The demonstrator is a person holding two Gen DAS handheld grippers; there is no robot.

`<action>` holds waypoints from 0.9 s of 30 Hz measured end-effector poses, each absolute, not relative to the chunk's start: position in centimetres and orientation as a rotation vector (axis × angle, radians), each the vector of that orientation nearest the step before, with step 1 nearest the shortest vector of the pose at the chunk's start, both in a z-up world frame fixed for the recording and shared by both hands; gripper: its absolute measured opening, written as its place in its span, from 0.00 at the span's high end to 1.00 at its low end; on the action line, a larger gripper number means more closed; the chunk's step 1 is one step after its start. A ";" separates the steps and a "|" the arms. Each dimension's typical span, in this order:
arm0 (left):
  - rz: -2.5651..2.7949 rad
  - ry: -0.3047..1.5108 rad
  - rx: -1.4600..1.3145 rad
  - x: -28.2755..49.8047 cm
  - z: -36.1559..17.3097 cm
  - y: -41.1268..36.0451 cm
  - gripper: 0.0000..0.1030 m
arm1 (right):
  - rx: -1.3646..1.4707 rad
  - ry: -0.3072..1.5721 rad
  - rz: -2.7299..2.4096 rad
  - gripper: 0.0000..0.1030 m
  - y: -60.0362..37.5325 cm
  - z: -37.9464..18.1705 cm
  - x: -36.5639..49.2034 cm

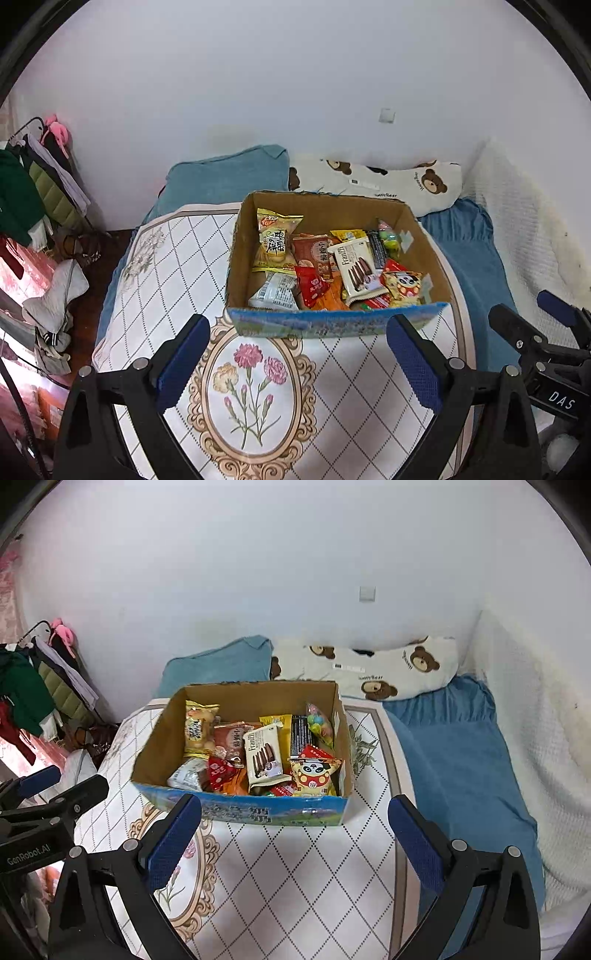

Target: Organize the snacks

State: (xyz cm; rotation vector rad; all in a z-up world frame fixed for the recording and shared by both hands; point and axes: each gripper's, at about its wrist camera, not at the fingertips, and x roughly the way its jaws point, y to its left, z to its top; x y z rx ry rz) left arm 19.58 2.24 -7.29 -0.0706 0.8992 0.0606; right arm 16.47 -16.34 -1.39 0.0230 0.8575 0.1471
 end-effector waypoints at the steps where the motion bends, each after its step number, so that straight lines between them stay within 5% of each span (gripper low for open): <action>1: 0.061 0.887 -0.070 18.7 -6.8 2.2 0.05 | 0.021 0.846 0.147 0.00 -16.3 -0.9 15.7; 13: 0.073 0.837 -0.076 13.5 -4.7 2.1 0.05 | -0.021 0.734 0.159 0.00 -15.8 4.5 7.9; 27: 0.098 0.807 -0.071 13.1 -4.7 1.8 0.01 | -0.009 0.730 0.167 0.00 -15.7 4.0 7.6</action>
